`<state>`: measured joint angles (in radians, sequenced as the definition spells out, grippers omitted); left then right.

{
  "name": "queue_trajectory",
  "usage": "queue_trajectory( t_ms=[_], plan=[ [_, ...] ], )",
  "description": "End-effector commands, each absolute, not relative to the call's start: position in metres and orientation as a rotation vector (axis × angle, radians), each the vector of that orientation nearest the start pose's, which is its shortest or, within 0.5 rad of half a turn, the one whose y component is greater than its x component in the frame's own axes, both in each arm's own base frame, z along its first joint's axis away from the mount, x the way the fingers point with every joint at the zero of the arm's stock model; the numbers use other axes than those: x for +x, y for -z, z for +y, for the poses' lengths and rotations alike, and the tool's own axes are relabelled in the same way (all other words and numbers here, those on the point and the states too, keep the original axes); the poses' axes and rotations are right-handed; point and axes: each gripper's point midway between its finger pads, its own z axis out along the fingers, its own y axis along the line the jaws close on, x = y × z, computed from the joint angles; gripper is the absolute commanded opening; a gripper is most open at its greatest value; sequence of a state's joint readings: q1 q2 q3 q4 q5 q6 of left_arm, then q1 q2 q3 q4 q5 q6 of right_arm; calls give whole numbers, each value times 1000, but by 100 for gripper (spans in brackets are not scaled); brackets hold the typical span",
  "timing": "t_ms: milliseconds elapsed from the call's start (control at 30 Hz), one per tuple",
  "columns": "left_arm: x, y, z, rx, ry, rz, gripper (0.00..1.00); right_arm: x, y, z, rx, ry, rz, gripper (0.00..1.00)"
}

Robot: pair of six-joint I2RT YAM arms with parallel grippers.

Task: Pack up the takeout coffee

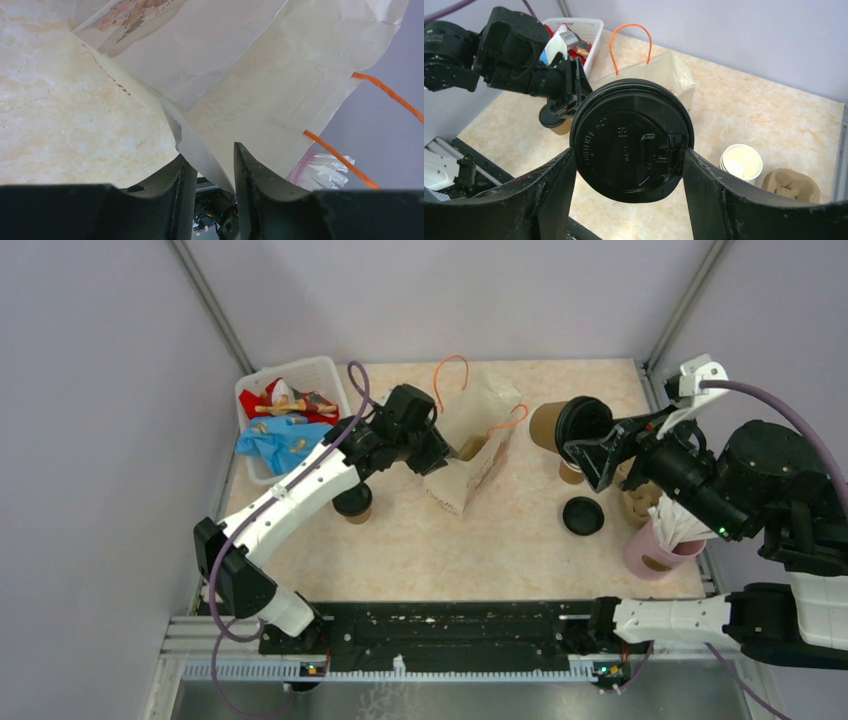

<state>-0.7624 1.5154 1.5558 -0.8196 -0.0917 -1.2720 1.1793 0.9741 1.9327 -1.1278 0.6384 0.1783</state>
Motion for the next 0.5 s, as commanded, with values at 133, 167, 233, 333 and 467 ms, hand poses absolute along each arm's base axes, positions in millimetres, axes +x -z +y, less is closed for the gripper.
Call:
queue_trajectory(
  t_ms=[133,167,233,333,467],
  plan=[
    [304,-282,-312,-574,822,2369,30,158,-475,128,-444,-417,1724,64],
    [303,-283,-312,-554,820,2369,28,158,-474,129,-450,-417,1728,64],
    [301,-285,-311,-521,807,2379,25,157,-471,129,-462,-411,1735,64],
    [295,-284,-309,-434,793,2406,19,156,-468,129,-482,-406,1739,64],
    [282,-284,-309,-287,804,2445,17,153,-463,139,-565,-415,1739,64]
  ],
)
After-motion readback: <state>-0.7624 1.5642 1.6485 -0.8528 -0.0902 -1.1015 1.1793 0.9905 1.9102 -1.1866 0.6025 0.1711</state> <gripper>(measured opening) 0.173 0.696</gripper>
